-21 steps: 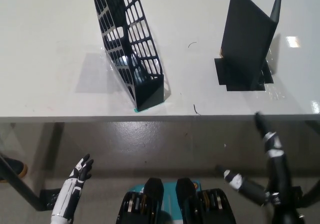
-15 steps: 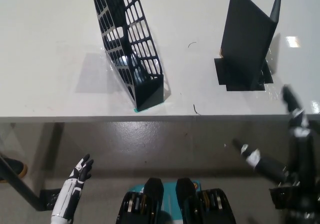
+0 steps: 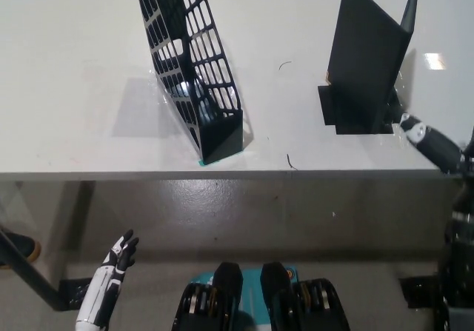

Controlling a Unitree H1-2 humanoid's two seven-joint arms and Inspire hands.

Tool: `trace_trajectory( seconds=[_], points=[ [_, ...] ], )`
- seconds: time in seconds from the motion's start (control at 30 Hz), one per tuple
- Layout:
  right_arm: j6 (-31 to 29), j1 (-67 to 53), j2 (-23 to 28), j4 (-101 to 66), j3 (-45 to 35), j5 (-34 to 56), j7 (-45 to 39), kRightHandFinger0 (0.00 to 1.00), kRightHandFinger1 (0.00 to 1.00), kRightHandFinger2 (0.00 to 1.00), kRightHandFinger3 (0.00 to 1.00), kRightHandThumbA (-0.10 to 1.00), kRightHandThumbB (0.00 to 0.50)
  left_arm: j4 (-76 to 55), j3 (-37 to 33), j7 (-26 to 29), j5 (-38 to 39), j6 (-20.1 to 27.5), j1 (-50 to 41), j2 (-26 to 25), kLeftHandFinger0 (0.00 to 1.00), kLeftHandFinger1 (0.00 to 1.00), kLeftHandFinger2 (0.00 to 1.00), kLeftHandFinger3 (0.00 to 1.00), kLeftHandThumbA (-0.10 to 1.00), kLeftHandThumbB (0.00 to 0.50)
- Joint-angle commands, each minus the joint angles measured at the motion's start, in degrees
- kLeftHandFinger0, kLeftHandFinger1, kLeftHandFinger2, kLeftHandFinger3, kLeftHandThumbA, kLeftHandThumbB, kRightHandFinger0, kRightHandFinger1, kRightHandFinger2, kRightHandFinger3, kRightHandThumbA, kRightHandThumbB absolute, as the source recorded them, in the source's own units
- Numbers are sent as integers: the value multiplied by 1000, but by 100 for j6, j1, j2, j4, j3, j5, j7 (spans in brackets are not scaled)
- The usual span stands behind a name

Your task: A notebook is kept standing on the table on the right hand side and a black shelf is kept on the left hand side and the robot uses its right hand to grab the notebook and places it in the shelf

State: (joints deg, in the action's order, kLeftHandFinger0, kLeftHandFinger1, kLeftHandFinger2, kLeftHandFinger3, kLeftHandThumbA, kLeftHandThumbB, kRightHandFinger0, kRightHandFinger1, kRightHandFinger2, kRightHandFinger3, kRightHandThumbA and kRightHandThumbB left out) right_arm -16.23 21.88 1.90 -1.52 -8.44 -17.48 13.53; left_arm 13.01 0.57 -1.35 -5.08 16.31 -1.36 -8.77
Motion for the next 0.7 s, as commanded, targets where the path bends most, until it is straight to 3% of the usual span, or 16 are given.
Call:
trace_trajectory(
  seconds=[0.0, 0.1, 0.17, 0.4, 0.47, 0.5, 0.67],
  points=[
    [237, 608, 73, 475, -165, 148, 248, 1000, 1000, 1000, 1000, 1000, 319, -131, 35, 37, 8, 228, -33, -42, 1000, 1000, 1000, 1000, 1000, 213],
    [166, 969, 98, 1096, -242, 174, 404, 1000, 1000, 1000, 1000, 1000, 321, -112, 34, 36, 9, 252, -39, -44, 1000, 1000, 1000, 1000, 1000, 205],
    [150, 1261, 121, 1574, -304, 298, 453, 1000, 1000, 1000, 1000, 1000, 352, -115, 31, 55, -25, 241, -31, -42, 1000, 1000, 1000, 1000, 1000, 200],
    [-235, 2324, 343, 3643, -216, 108, 965, 1000, 1000, 1000, 1000, 1000, 326, -96, 39, 62, -26, 274, -62, -46, 1000, 1000, 1000, 1000, 1000, 211],
    [-268, 2702, 385, 4342, -151, 81, 1124, 1000, 1000, 1000, 1000, 1000, 383, -90, 39, 42, 12, 294, -54, -41, 1000, 1000, 1000, 1000, 1000, 203],
    [-408, 2897, 398, 4724, -125, 90, 1218, 1000, 1000, 1000, 1000, 1000, 375, -78, 42, 14, 62, 288, -49, -41, 1000, 1000, 1000, 1000, 1000, 195],
    [-508, 3752, 418, 6366, -119, 410, 1193, 1000, 1000, 1000, 1000, 1000, 434, -91, 23, 18, 14, 314, -71, -52, 1000, 1000, 1000, 1000, 1000, 185]
  ],
)
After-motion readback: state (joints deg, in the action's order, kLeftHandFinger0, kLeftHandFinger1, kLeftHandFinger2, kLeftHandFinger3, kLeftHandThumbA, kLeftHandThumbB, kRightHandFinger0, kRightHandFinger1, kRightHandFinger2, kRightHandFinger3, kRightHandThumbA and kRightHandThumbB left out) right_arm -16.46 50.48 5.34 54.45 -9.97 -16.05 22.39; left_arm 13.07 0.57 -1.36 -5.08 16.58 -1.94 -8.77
